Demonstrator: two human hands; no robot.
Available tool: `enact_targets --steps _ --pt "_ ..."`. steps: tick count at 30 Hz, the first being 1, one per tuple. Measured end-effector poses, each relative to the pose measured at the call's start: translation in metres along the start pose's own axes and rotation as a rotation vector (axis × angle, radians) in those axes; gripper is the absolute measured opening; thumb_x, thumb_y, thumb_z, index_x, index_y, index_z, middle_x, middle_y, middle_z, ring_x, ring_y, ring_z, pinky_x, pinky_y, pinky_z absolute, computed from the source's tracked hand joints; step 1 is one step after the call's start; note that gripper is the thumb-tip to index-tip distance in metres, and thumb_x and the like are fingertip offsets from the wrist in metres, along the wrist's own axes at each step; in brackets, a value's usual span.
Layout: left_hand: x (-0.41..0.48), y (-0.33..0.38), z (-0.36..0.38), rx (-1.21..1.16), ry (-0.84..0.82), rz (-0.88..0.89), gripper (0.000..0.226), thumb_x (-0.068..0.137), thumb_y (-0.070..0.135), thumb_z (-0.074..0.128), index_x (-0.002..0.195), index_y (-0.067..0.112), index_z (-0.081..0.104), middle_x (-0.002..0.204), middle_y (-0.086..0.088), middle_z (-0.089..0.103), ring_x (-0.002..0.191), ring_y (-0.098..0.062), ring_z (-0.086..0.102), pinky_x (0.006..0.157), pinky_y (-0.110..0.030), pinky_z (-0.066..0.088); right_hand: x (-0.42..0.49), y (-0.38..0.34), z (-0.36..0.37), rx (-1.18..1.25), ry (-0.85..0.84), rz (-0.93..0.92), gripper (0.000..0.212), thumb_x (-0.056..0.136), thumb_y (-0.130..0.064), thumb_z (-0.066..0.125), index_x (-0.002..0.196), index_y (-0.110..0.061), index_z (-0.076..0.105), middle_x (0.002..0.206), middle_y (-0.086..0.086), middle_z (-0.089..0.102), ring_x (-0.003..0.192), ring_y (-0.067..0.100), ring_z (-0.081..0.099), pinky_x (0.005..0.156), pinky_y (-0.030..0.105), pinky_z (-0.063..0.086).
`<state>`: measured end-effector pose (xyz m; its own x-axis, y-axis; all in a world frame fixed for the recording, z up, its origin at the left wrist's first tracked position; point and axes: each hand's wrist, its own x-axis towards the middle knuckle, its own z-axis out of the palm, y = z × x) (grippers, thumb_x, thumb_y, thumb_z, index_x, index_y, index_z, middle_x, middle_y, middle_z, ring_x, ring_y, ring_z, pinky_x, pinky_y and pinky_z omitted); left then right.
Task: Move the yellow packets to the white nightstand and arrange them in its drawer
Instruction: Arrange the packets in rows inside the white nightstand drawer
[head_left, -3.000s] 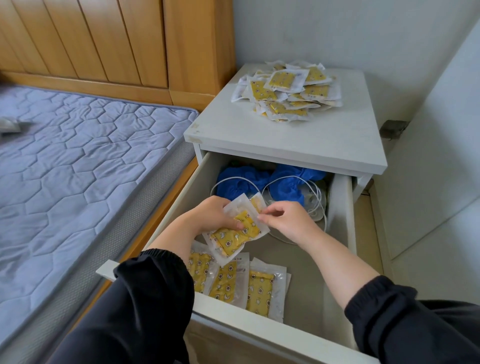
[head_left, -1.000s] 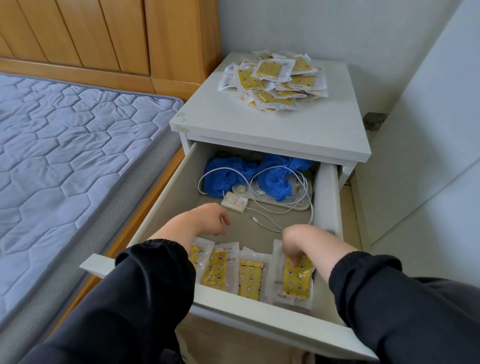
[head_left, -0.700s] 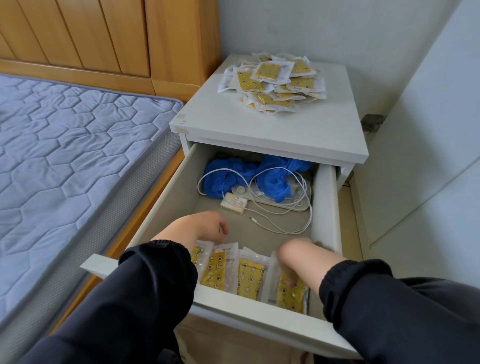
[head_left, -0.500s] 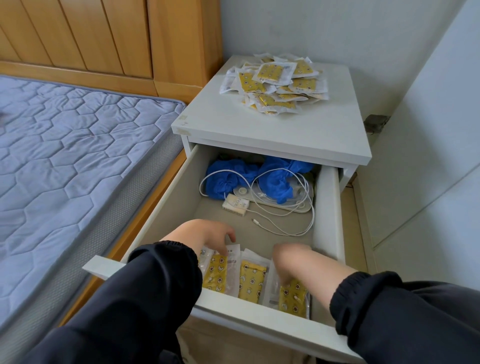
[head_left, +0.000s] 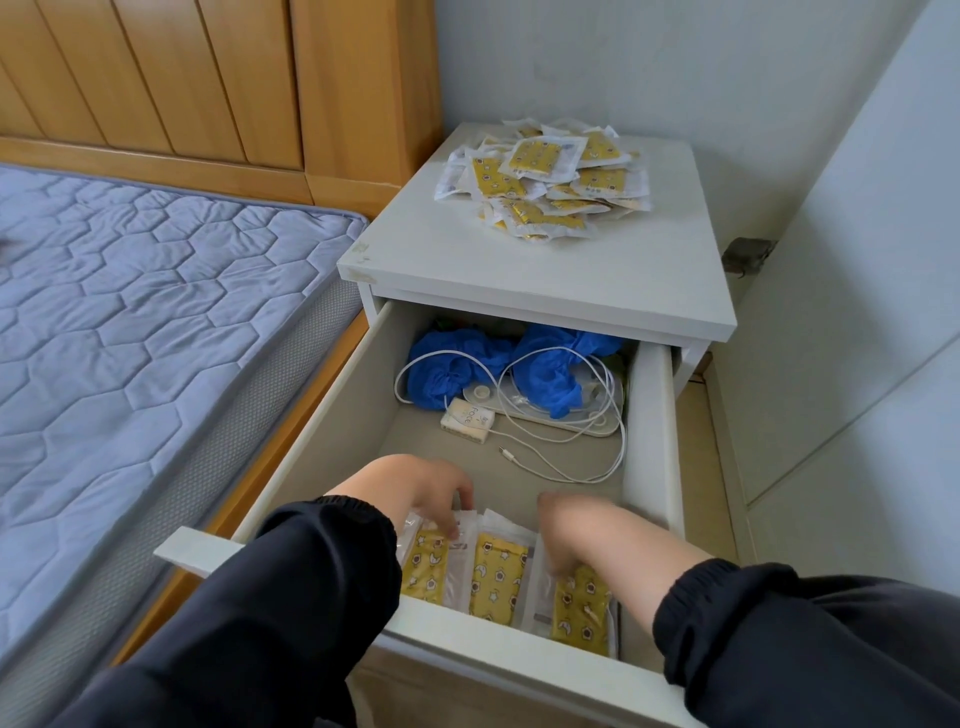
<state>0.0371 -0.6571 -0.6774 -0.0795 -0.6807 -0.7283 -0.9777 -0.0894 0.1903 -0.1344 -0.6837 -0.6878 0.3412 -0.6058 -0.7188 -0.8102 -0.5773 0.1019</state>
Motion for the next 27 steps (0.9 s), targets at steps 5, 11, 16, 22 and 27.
enact_targets --steps 5,11,16,22,27 --pt "-0.005 0.007 -0.014 -0.102 0.393 0.044 0.036 0.091 0.024 0.059 0.127 0.023 0.055 0.12 0.0 0.057 0.103 -0.015 0.053 0.088 -0.028 0.044 -0.008 0.006 -0.016 0.231 0.448 -0.068 0.047 0.088 -0.014 0.056 0.133 -0.011 0.043 0.131 0.008 0.046 0.122 0.027 0.043 0.094 0.039 0.043" --pt "-0.028 0.019 -0.038 -0.217 0.866 0.138 0.032 0.093 0.018 0.052 0.124 0.023 0.059 0.125 0.005 0.055 0.118 -0.014 0.048 0.096 -0.028 0.041 -0.029 0.025 -0.046 0.392 0.782 -0.115 0.024 0.087 -0.011 0.055 0.111 -0.012 0.055 0.115 0.003 0.045 0.108 0.023 0.047 0.083 0.035 0.047" --pt "-0.051 0.029 -0.084 -0.365 1.219 0.197 0.034 0.088 0.004 0.053 0.118 0.018 0.063 0.12 0.006 0.058 0.111 -0.012 0.05 0.086 -0.017 0.035 -0.062 0.059 -0.112 0.407 1.11 -0.239 0.018 0.088 -0.007 0.049 0.101 -0.01 0.061 0.107 0.001 0.054 0.1 0.019 0.05 0.077 0.032 0.044" --pt "-0.046 0.038 -0.137 -0.297 1.215 0.19 0.044 0.091 0.006 0.053 0.133 0.017 0.051 0.142 0.0 0.042 0.132 -0.018 0.034 0.104 -0.021 0.027 -0.046 0.1 -0.17 0.545 1.083 -0.174 0.04 0.094 -0.02 0.05 0.132 -0.01 0.045 0.136 0.006 0.04 0.126 0.022 0.035 0.099 0.031 0.035" --pt "-0.027 0.04 -0.168 -0.411 1.17 0.099 0.054 0.095 0.017 0.053 0.145 0.022 0.034 0.155 0.0 0.021 0.142 -0.019 0.021 0.111 -0.032 0.027 -0.004 0.122 -0.181 0.539 0.9 0.029 0.076 0.096 -0.047 0.043 0.151 -0.013 0.004 0.16 0.007 0.002 0.147 0.027 0.002 0.116 0.051 0.006"
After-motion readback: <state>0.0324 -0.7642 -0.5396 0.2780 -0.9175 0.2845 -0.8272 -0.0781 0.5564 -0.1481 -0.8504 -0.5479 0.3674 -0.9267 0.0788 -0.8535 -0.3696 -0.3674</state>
